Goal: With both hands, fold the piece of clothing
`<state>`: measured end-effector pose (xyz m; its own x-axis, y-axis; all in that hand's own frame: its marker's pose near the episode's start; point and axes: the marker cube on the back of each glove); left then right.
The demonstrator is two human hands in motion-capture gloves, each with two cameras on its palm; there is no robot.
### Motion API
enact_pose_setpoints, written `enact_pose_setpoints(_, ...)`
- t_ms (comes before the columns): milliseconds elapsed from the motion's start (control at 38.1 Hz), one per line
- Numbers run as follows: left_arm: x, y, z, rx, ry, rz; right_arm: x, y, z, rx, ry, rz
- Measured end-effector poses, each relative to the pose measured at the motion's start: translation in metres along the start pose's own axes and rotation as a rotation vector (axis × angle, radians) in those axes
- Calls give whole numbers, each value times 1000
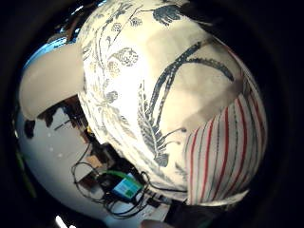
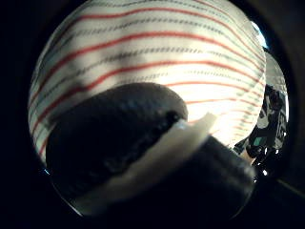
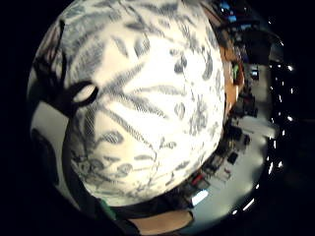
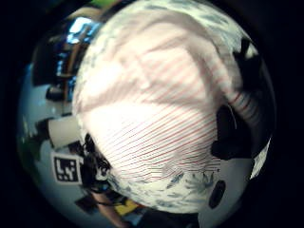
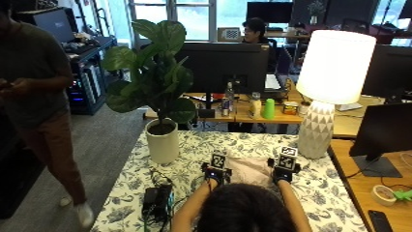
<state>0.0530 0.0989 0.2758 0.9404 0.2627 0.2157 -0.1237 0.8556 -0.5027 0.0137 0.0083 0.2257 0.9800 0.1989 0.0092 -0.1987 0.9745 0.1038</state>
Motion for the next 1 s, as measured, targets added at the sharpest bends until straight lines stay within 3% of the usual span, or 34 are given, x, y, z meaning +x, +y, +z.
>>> enact_pose_setpoints(52, -5, 6, -6, -36, -4, -7, -1, -11, -6, 107, -30, -78)
enact_pose_setpoints(184, -18, 27, -34, -44, 40, 15, -13, -11, -41, 134, -163, -176)
enact_pose_setpoints(315, -39, 43, -74, 117, 52, 9, -32, -4, -83, 119, -324, -273)
enact_pose_setpoints(419, -69, 58, -117, 357, -21, -51, -39, -33, -94, 177, -242, -203)
enact_pose_setpoints(551, -94, 18, -141, 466, 16, -50, -75, -58, -100, 251, -169, -217)
enact_pose_setpoints(629, -110, 27, -156, 489, 52, -66, -112, -66, -91, 264, -131, -300)
enact_pose_setpoints(813, -131, 51, -160, 496, 131, -87, -195, -21, -70, 306, -103, -466)
enact_pose_setpoints(918, -141, 50, -151, 497, 156, -104, -239, 52, -74, 343, -174, -562)
enact_pose_setpoints(996, -147, 49, -142, 480, 162, -119, -269, 95, -51, 214, -277, -647)
